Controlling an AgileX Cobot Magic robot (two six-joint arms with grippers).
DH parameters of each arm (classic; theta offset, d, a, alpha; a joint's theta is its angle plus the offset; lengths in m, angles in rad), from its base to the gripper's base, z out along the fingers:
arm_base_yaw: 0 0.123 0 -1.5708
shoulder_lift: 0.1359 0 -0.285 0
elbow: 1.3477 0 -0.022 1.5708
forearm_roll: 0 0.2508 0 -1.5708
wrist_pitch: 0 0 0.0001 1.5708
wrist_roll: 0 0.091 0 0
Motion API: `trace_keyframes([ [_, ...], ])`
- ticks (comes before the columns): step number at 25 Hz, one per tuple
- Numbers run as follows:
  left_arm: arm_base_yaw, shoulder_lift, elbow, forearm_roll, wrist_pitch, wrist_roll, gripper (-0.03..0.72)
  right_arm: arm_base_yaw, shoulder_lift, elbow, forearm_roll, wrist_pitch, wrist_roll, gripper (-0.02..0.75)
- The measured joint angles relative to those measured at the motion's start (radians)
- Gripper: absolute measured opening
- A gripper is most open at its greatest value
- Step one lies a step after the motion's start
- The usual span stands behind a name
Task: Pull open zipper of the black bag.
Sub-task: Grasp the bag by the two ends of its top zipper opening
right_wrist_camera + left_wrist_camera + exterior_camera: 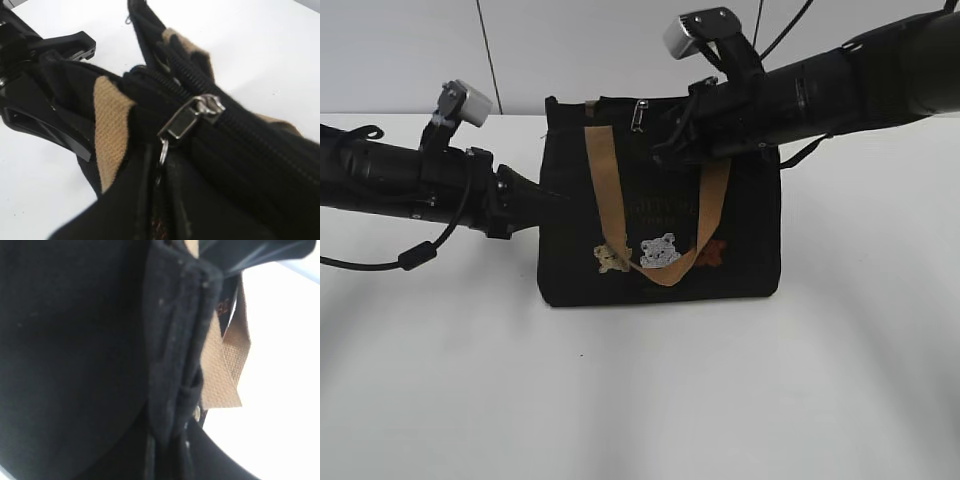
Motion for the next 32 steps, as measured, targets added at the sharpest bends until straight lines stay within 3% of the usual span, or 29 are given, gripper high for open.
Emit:
trace_keyframes([
  [3, 0.0, 0.0, 0.0, 0.0, 0.0, 0.0, 0.028, 0.0, -0.022, 0.0, -0.019, -0.027, 0.02, -0.014],
  [12, 0.0, 0.0, 0.0, 0.003, 0.003, 0.0, 0.028, -0.024, -0.126, 0.0, -0.243, -0.046, 0.243, -0.015],
  [21, -0.002, 0.0, -0.001, 0.006, 0.015, 0.0, 0.027, -0.163, -0.187, 0.0, -0.288, 0.073, 0.357, -0.015],
  [32, -0.002, 0.0, -0.001, 0.009, 0.006, 0.0, 0.027, -0.345, -0.189, 0.0, -0.435, 0.12, 0.454, -0.015],
])
